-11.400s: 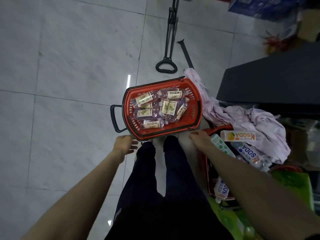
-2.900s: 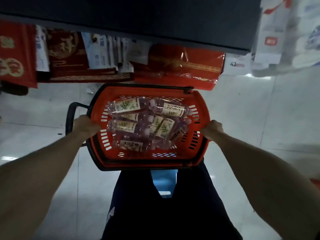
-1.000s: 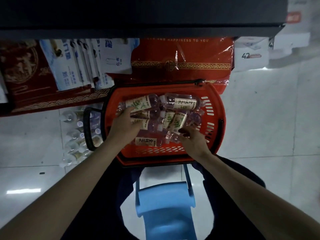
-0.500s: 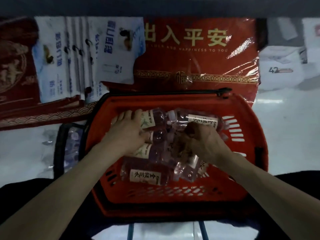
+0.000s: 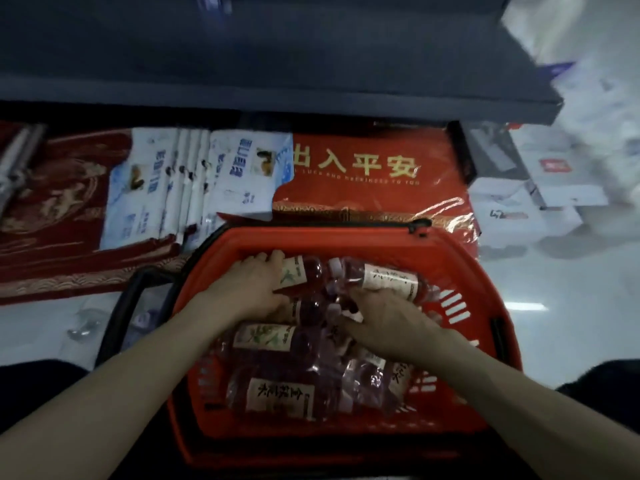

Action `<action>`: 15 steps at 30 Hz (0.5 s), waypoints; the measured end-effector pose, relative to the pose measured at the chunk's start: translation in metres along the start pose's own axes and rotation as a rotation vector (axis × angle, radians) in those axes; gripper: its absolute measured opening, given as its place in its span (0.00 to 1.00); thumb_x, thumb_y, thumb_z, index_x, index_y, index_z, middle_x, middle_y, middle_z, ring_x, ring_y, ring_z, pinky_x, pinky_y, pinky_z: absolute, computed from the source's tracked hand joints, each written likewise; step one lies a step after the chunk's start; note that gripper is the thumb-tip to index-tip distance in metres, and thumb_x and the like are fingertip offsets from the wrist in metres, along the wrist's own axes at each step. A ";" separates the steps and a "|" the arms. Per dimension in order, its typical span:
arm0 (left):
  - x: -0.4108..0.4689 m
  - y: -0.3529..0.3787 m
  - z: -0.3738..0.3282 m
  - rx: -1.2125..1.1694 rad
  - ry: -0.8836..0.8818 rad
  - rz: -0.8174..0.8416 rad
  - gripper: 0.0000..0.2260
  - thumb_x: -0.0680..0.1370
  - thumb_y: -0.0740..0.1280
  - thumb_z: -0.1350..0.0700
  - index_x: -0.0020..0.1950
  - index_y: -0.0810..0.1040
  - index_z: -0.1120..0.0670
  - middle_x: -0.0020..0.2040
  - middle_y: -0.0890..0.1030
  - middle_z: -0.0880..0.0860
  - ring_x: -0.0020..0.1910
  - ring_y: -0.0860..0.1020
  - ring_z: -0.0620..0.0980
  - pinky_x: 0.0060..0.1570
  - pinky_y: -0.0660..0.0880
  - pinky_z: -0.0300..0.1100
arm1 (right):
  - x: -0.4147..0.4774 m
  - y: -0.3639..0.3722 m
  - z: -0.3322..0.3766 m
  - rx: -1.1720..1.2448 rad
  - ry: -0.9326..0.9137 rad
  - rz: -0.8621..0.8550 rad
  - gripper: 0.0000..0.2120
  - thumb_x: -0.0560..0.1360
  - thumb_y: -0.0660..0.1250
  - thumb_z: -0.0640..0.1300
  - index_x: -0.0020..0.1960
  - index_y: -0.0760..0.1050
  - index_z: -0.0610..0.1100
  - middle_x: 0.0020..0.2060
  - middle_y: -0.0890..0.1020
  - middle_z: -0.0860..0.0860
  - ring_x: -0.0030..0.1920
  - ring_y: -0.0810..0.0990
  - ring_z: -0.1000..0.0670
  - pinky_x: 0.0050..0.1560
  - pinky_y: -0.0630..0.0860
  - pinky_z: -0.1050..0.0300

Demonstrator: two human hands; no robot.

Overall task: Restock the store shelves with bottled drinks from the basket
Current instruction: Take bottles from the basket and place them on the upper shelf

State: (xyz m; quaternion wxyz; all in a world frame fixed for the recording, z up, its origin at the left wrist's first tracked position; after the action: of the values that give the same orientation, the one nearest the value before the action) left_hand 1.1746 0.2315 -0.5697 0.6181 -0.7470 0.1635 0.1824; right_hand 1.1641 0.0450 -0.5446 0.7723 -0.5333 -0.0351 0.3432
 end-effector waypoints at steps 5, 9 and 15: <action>-0.013 -0.007 -0.003 -0.041 -0.068 -0.100 0.35 0.70 0.76 0.41 0.72 0.66 0.48 0.66 0.73 0.55 0.67 0.73 0.58 0.68 0.72 0.54 | -0.003 0.016 -0.002 0.195 0.105 -0.010 0.10 0.80 0.63 0.54 0.57 0.77 0.53 0.46 0.84 0.53 0.43 0.85 0.52 0.48 0.84 0.51; -0.027 -0.001 -0.001 -0.090 -0.104 -0.112 0.36 0.68 0.77 0.38 0.71 0.69 0.49 0.67 0.70 0.56 0.69 0.69 0.59 0.69 0.71 0.55 | -0.021 0.011 -0.009 0.439 0.212 -0.090 0.08 0.81 0.67 0.47 0.57 0.81 0.55 0.41 0.83 0.55 0.29 0.77 0.63 0.32 0.72 0.71; -0.040 0.001 0.012 -0.231 -0.098 -0.060 0.37 0.66 0.79 0.41 0.71 0.70 0.47 0.67 0.71 0.54 0.69 0.70 0.57 0.69 0.70 0.52 | -0.045 0.017 -0.075 1.001 0.579 -0.264 0.09 0.74 0.71 0.44 0.51 0.85 0.42 0.40 0.88 0.46 0.42 0.87 0.45 0.45 0.85 0.46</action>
State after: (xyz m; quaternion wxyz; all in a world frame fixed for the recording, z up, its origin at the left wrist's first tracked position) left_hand 1.1386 0.2441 -0.5537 0.5404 -0.8079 0.0885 0.2178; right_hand 1.1527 -0.0370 -0.5772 0.9443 -0.1671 0.2771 0.0597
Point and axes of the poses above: each hand's wrist, its own x-axis towards the middle knuckle, its own y-axis out of the palm, z = x × y, the point moved 10 cm from there along x, towards the middle knuckle
